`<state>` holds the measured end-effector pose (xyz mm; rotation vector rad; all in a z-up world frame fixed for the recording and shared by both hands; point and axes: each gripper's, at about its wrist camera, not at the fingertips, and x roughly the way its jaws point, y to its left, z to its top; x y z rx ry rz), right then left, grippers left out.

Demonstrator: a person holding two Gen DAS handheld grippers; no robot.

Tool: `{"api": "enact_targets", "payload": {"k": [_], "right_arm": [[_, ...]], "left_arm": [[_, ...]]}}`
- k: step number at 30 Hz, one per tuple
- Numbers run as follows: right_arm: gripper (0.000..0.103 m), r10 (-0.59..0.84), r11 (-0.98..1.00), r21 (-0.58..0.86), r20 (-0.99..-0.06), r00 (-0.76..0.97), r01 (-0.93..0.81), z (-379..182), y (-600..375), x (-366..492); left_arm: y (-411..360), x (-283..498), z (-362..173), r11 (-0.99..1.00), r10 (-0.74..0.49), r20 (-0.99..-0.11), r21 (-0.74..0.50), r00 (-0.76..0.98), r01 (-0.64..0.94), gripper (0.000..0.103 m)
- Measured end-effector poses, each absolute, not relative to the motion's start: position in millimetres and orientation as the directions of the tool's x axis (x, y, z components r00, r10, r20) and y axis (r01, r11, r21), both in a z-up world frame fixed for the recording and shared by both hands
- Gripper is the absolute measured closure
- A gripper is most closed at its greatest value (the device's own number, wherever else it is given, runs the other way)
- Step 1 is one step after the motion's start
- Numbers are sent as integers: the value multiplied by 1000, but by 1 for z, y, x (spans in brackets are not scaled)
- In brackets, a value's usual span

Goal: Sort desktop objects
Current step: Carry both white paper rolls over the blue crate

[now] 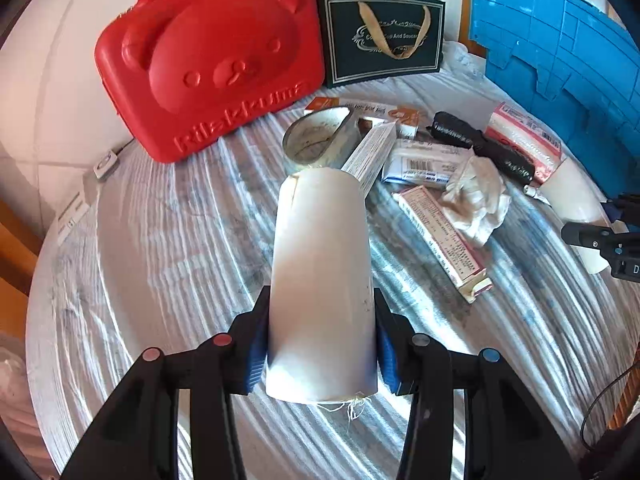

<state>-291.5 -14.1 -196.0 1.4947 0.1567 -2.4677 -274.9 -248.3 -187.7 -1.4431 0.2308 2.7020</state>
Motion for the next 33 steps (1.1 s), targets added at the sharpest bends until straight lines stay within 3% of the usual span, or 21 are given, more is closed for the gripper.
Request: {"api": "enact_targets", "payload": {"k": [9,19,26,33], "right_arm": [[59,-208,-966,66,-775,-597,251,-120,9,-259],[59,-211,-978,105,-510,-834,182,16,73,-183],[59,-95,-995,62,-365,-926,77,90,160,-139],[59,86,-994,29,-344,-935,-102,124,282,-145]], "left_arm": [[-192,-261,-99,-972,17,-710,155,-704,-179,58],[-82,-240,14,-933,169,-511,194,-843,-305,58],[25,-242,70,-909,288,-394,176,-873,-379,58],[145,-258,91,-872,389,-366,151,-845,-466,58]]}}
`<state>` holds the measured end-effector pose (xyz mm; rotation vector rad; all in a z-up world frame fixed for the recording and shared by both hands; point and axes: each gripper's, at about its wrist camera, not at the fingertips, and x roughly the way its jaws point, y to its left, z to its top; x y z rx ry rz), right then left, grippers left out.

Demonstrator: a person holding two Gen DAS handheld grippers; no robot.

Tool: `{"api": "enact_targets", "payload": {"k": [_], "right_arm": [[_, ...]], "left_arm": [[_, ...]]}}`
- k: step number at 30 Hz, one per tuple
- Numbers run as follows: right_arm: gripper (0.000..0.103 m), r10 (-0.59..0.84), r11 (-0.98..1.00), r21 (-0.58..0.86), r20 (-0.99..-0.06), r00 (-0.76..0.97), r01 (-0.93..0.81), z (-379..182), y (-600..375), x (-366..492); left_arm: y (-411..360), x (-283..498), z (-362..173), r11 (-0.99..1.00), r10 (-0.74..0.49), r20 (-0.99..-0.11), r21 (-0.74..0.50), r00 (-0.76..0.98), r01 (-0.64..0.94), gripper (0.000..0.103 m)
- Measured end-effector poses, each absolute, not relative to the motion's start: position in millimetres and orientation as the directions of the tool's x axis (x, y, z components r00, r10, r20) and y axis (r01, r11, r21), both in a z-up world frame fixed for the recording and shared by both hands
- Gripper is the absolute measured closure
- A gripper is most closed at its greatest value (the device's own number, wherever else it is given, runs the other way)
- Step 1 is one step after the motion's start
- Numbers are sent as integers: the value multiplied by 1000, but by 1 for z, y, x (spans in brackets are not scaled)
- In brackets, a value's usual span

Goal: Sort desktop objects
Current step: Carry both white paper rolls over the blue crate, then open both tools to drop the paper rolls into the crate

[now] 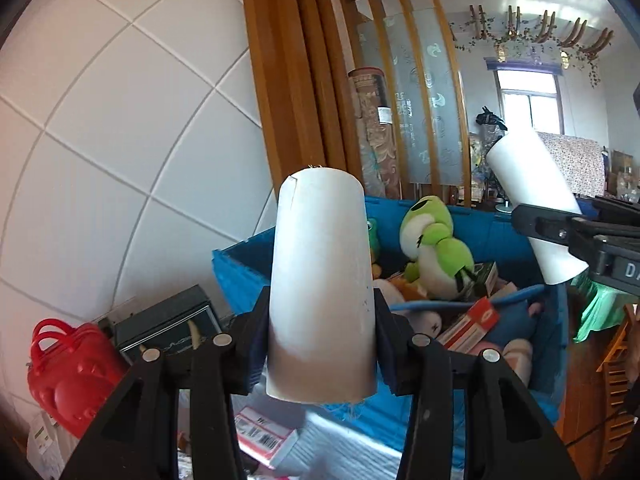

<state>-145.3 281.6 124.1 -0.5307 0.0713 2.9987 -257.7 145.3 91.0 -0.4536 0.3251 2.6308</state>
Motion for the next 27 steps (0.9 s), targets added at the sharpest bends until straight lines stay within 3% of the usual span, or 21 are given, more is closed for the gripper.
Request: {"api": "enact_targets", "payload": {"k": [9,11,12,14,16,21,27], "right_arm": [[59,120,-978,106,-427,-896,-181,105,398,-191],[57,130,-972,122,-432,-892,-201,102,416,-192],[55,137,-970,124,-435,-890,-210,101,422,-195],[46,142,-967,132,-428,-893,-217,102,434,-196],[37,137,-966,145,-418,-898,-214,105,437,-193],[22,108,-968,167,-399,-910,-189,103,438,-186],[18,97,-972,157,-399,-912,-172,96,430,-179]], "left_arm": [[236,-292,82,-863,373,-438,159,-818,-479,58],[251,-298,82,-866,347,-450,182,-823,-465,54],[259,-295,82,-874,316,-444,208,-838,-440,51],[266,-295,84,-890,235,-410,272,-881,-364,31],[269,-293,88,-906,191,-374,289,-908,-310,24],[266,-289,89,-924,178,-378,253,-909,-286,24],[266,-288,84,-937,120,-374,263,-920,-229,24]]}}
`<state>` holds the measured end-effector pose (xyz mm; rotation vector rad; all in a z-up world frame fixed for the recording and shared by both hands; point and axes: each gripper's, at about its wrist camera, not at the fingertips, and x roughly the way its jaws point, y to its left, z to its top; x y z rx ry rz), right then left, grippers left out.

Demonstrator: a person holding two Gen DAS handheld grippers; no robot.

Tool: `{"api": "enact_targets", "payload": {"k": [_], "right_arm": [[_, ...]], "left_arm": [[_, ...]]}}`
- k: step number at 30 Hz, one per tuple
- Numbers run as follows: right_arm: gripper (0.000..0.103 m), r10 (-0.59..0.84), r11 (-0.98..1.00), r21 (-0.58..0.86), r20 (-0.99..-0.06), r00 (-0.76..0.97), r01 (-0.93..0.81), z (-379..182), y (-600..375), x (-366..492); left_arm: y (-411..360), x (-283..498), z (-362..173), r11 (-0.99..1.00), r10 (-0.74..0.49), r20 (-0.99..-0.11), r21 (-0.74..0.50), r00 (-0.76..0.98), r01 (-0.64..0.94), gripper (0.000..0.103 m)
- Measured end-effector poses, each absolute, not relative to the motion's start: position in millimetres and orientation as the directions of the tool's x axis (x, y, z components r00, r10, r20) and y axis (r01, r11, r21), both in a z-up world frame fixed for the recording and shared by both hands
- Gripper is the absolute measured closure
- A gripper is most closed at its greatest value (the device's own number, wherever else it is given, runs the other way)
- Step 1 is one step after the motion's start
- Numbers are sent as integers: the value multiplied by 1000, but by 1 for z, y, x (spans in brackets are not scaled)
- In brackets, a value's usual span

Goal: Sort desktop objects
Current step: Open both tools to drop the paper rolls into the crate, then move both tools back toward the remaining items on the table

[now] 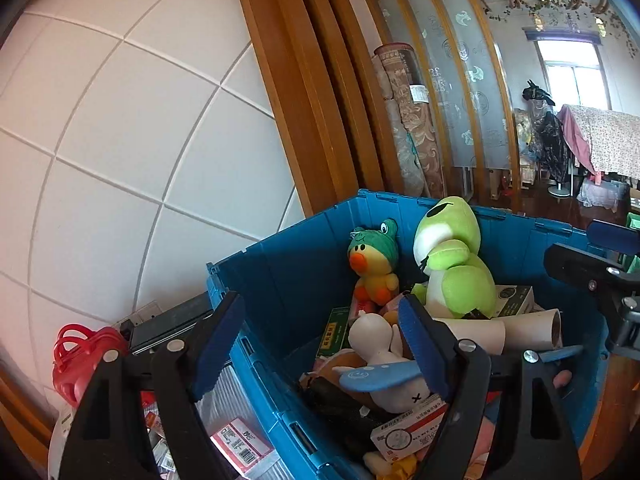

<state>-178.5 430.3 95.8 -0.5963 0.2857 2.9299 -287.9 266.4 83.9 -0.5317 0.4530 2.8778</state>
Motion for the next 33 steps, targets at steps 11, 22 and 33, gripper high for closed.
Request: {"api": "enact_targets", "payload": {"k": [11,22,33], "right_arm": [[8,39,-980,165,-370,-928,-107,96,411,-166],[0,41,-986,141,-339,-940,-94,109,365,-158],[0,-23,-988,149,-348,-937,-31,105,272,-163]], "left_arm": [[231,-281,85,-969,15,-345,227,-939,-98,24],[163,-268,83,-977,-17,-338,204,-941,-56,24],[48,-244,75,-966,-137,-325,252,-936,53,24]]}}
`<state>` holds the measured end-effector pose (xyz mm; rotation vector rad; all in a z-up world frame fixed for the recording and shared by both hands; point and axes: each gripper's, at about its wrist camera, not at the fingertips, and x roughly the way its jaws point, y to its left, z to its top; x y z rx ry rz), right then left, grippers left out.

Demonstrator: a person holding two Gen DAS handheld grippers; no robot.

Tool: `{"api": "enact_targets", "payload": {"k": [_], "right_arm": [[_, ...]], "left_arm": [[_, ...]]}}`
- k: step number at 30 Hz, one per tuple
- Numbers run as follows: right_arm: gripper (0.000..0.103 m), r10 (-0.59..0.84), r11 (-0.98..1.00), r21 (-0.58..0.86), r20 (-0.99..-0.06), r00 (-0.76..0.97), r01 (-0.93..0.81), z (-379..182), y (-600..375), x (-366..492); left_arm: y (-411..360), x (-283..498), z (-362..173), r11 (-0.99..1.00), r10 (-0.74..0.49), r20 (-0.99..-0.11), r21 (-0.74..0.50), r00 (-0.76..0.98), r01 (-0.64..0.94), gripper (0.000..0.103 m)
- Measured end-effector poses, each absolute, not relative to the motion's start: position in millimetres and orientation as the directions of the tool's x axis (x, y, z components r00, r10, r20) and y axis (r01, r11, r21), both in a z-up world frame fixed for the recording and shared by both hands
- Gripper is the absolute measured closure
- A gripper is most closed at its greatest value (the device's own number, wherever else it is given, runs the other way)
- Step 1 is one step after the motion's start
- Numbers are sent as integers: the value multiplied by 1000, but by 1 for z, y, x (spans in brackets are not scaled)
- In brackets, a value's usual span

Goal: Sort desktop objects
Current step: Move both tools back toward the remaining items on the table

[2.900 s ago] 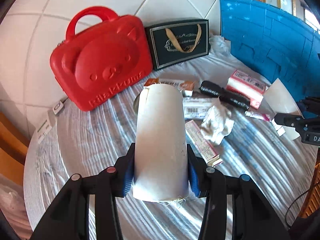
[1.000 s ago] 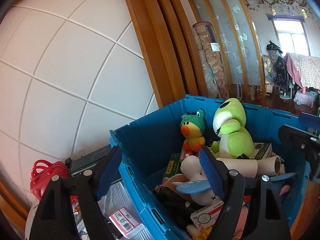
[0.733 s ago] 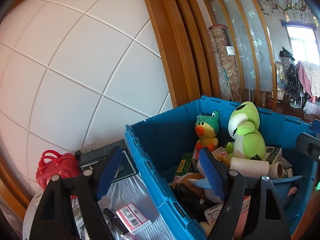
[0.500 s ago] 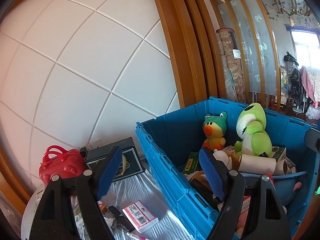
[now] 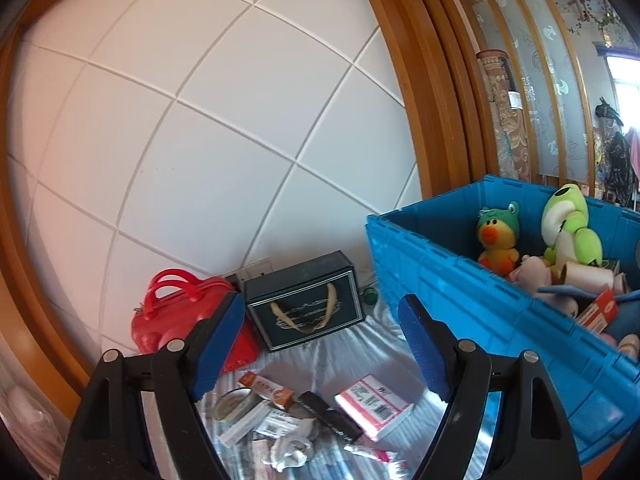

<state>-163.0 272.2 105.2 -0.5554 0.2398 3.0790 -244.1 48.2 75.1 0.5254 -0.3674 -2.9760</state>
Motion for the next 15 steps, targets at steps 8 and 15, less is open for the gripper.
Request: {"api": "enact_targets", "payload": {"k": [8,15], "right_arm": [[0,-103,-989,138,-400,-911,52,83,182,-174],[0,-155,-984,147,-470,-869,96,49,129,-185]], "left_arm": [[-70,-213,58,-925,-283,-300,338,-911,175,24],[-135,-204,23,-916,-335,-375,343,-864,207,24]]}}
